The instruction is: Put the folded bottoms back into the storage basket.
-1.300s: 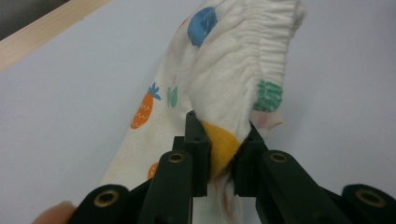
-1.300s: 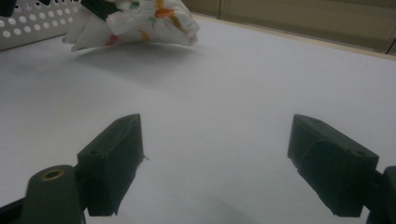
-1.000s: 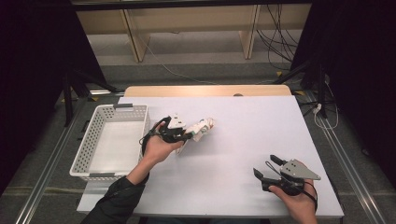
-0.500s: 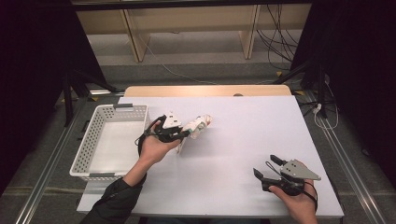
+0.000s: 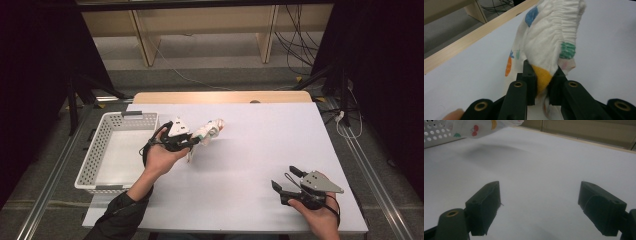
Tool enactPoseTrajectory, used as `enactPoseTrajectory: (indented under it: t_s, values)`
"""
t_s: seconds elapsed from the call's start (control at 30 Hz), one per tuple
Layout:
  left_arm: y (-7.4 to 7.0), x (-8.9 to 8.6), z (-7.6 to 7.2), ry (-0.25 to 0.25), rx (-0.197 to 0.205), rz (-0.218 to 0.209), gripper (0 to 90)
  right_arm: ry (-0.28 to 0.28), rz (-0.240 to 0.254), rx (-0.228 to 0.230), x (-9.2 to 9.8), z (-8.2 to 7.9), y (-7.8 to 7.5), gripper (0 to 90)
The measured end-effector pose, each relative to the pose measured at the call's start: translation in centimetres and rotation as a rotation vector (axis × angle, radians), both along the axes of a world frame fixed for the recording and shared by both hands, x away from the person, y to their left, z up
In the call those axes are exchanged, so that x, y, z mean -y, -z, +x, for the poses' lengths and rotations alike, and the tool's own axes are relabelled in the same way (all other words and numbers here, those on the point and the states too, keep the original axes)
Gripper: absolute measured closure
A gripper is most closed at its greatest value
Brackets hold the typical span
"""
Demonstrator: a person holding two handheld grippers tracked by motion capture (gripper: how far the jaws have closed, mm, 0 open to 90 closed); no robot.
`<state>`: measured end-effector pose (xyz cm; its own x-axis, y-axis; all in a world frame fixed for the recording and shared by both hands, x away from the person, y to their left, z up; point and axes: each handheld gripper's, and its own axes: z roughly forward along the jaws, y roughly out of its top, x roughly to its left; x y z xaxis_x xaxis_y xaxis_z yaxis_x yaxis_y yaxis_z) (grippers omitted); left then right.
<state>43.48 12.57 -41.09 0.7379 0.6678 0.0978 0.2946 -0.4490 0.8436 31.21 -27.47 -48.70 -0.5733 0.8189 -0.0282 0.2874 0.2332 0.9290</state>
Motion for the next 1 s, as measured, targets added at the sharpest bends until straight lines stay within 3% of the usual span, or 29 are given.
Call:
enactPoseTrajectory:
  t_s: [1.0]
  values:
    - [-1.8,-2.2,-1.1,-0.033,0.030,-0.023,79.0,0.003,-0.001,0.000,0.0,0.0,0.0,19.0]
